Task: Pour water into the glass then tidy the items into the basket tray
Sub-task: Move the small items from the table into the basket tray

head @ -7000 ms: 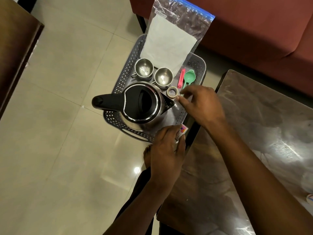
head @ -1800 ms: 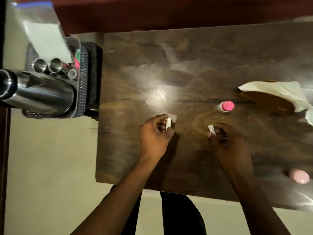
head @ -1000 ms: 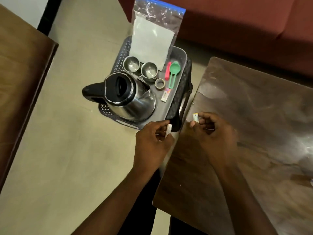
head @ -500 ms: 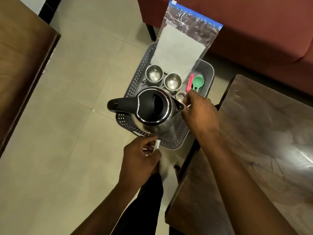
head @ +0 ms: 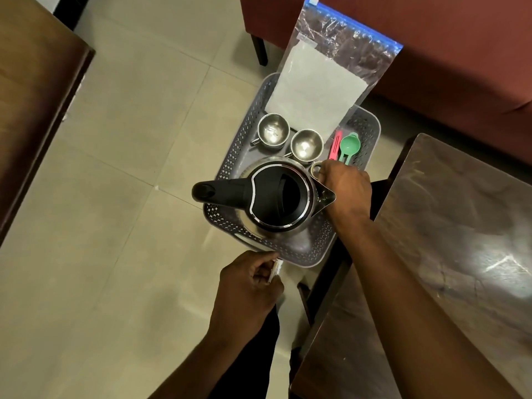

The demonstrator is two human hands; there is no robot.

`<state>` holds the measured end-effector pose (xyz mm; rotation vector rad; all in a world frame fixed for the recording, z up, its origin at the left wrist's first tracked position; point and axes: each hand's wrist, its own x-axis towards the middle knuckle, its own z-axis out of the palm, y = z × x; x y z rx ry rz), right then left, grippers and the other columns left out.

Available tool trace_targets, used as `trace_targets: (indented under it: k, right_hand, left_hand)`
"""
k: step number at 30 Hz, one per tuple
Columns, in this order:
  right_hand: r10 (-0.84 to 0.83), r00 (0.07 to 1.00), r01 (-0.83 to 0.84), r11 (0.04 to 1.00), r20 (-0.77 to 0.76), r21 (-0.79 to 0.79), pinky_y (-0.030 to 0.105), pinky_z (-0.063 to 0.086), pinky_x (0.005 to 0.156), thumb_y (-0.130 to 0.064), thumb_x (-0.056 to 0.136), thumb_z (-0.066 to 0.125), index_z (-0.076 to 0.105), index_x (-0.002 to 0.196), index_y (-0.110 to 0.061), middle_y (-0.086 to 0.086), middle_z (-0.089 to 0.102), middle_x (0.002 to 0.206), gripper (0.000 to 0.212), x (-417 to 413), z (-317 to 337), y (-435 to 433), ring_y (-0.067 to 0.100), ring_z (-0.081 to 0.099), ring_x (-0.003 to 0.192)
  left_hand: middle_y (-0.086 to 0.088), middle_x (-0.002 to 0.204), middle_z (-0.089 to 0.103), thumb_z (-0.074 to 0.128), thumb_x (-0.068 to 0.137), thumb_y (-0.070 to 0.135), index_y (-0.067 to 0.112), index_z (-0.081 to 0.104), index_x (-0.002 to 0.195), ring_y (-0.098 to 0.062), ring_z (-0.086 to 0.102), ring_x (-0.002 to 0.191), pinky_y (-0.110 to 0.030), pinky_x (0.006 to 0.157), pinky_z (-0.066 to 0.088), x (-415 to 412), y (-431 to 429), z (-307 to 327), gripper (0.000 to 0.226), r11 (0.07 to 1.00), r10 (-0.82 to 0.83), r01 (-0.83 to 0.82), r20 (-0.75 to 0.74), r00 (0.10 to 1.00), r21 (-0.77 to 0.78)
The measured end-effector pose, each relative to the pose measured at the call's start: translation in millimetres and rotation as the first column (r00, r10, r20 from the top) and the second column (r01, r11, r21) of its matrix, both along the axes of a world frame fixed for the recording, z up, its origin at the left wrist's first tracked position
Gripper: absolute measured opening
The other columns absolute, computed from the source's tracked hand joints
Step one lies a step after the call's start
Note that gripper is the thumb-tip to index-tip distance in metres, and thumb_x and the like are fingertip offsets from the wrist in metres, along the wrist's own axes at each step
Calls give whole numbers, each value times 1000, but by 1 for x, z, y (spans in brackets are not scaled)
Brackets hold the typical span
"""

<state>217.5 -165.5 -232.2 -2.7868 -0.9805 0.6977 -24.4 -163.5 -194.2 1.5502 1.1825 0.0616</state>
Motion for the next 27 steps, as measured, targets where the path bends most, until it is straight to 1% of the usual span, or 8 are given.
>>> trace_targets:
  k: [6, 9, 12, 15, 20, 22, 25, 27]
  right_hand:
    - [19, 1000, -19, 1000, 2, 4, 37, 38, 89, -10, 97, 60, 54, 77, -25, -11, 41, 62, 25, 5, -3, 1, 26, 51, 70]
    - [25, 1000, -26, 996, 6, 83, 41, 44, 95, -6, 91, 61, 57, 82, -25, -6, 53, 68, 21, 2, 8, -10, 28, 58, 75]
    - [-32, 999, 30, 980, 10, 198, 38, 46, 79, -13, 90, 63, 60, 86, -22, 0, 65, 78, 11, 0, 19, -31, 26, 59, 76]
    - [-121, 978, 167, 943, -170, 289, 32, 48, 63, -16, 91, 71, 61, 86, -23, -8, 67, 79, 13, -4, 30, -58, 15, 64, 74]
    - [-163, 829, 366, 882, -535, 298, 21, 53, 60, -23, 92, 83, 75, 87, -20, -5, 74, 76, 10, -17, 51, -102, 6, 67, 66]
    - [-135, 742, 394, 880, -657, 265, 32, 53, 57, -27, 90, 85, 78, 86, -18, -2, 77, 74, 12, -23, 55, -112, 14, 69, 63]
    - [-144, 680, 441, 864, -719, 244, 51, 61, 76, -21, 87, 88, 79, 91, -13, 8, 80, 83, 13, -24, 58, -121, 36, 75, 81]
    - [-168, 667, 464, 856, -726, 228, 57, 60, 81, -16, 85, 89, 78, 96, -13, 11, 80, 86, 16, -20, 55, -125, 40, 75, 85]
  left_hand:
    - [14, 95, 74, 80, 79, -5, 23, 79, 115, -10, 73, 87, -23, 80, 62, -2, 4, -2, 45, 1000, -10, 10, 7, 1000, -22]
    - [15, 95, 75, 81, 80, -3, 20, 78, 115, -8, 73, 87, -23, 80, 62, -1, 1, -2, 42, 999, 3, -3, 2, 1000, -42]
    - [14, 92, 76, 80, 80, -4, 23, 79, 111, -5, 73, 85, -19, 78, 60, 7, -6, 3, 41, 995, 45, -42, 20, 999, -91]
    - [17, 88, 77, 81, 80, -3, 30, 77, 103, -2, 73, 81, -16, 73, 57, 23, -16, 8, 41, 979, 121, -113, 34, 992, -171]
    - [19, 89, 77, 83, 80, 0, 35, 76, 101, -2, 72, 81, -13, 71, 54, 49, -38, 7, 42, 966, 182, -168, 52, 982, -197]
    - [18, 90, 78, 85, 80, 4, 37, 75, 100, -2, 73, 82, -15, 72, 55, 60, -45, 4, 40, 965, 200, -188, 51, 978, -183]
    - [22, 93, 78, 87, 81, 15, 38, 76, 102, -2, 74, 87, -21, 77, 59, 73, -54, 2, 33, 977, 177, -170, 45, 983, -127]
    - [19, 94, 79, 86, 82, 12, 33, 78, 106, -3, 75, 88, -16, 76, 57, 78, -59, 3, 33, 973, 202, -191, 73, 977, -131]
